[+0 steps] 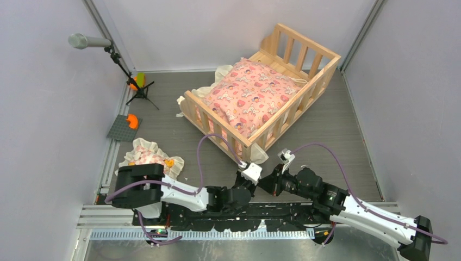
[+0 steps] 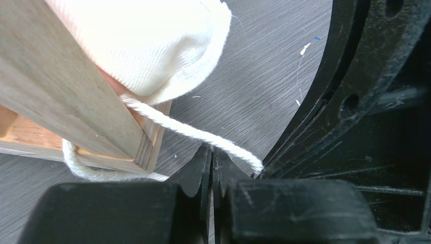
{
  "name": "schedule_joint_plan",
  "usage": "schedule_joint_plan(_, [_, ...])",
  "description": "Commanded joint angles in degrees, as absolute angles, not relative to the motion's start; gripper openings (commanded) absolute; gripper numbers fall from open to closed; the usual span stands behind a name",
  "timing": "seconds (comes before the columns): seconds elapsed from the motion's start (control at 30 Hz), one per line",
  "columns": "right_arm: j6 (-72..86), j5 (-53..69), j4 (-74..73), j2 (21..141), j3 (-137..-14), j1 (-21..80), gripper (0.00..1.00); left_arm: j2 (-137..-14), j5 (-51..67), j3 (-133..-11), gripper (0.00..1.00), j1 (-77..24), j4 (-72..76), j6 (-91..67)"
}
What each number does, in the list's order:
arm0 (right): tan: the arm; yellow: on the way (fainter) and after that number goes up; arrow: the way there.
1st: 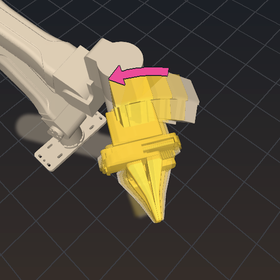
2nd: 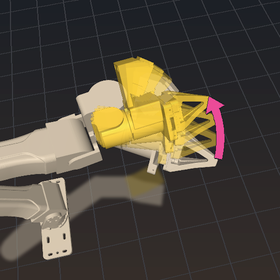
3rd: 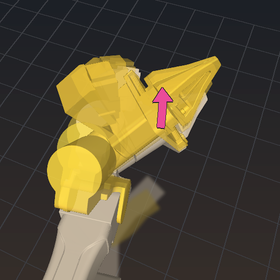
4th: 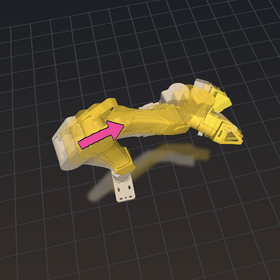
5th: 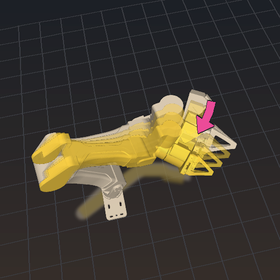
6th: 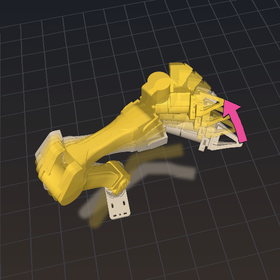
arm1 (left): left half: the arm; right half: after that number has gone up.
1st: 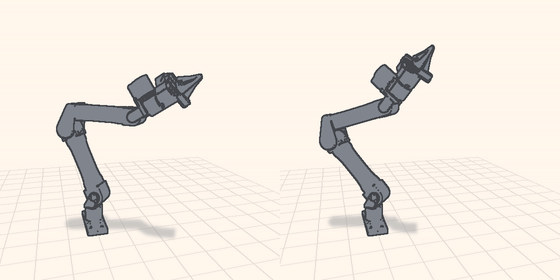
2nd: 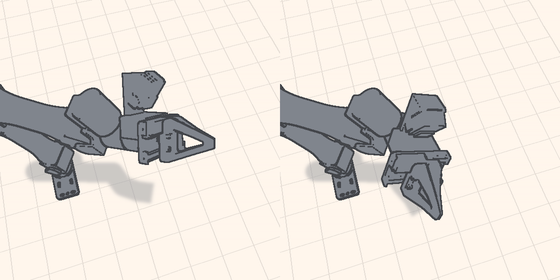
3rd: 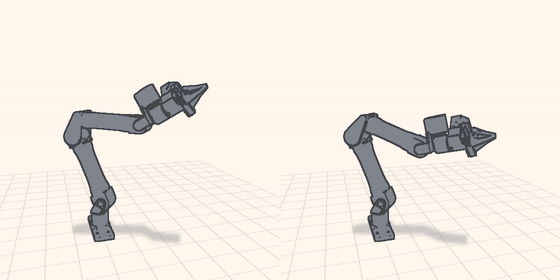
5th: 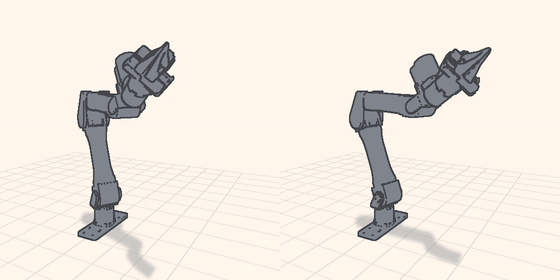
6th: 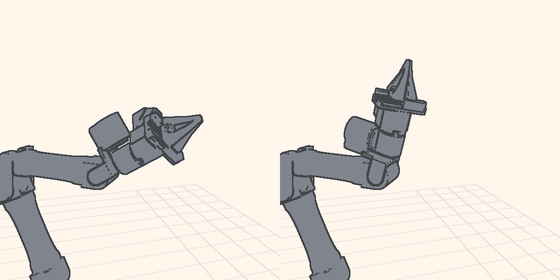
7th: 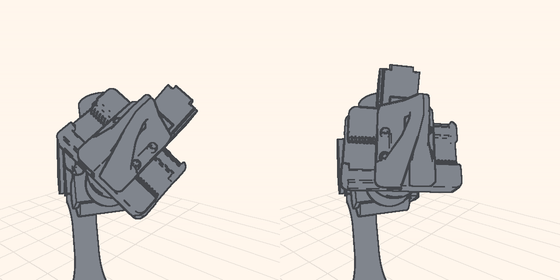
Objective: Set up the pet bed
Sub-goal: Cross the ropes on the bed frame.
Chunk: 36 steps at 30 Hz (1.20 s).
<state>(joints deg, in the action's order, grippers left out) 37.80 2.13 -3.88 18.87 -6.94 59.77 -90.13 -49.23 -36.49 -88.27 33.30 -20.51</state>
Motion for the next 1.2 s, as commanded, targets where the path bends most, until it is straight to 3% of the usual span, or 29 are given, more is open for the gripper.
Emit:
schedule_joint_plan(0.0, [37.4, 1.8, -6.0, 18.1, -9.8, 59.9, 0.11, -91.1, -50.8, -34.2, 0.02, -88.5, 47.0, -19.8])
schedule_joint_plan(0.27, [37.9, 2.2, -7.5, 19.6, -10.7, 59.9, 0.22, -93.1, -51.6, -33.0, 0.06, -88.5, 54.6, -18.2])
schedule_joint_plan(0.53, [37.7, 1.1, -11.4, 19.5, -12.5, 59.9, 0.24, -94.7, -51.1, -32.8, 0.07, -88.5, 59.1, -16.5])
schedule_joint_plan(0.73, [37.4, -5.5, -19.5, 18.0, -16.2, 59.9, 0.34, -94.7, -51.9, -31.7, 0.08, -88.5, 61.6, -15.7])
schedule_joint_plan(1.17, [42.7, -18.7, -28.1, 12.9, -20.6, 59.9, 0.39, -95.0, -53.6, -31.0, 0.09, -88.5, 62.6, -14.4])
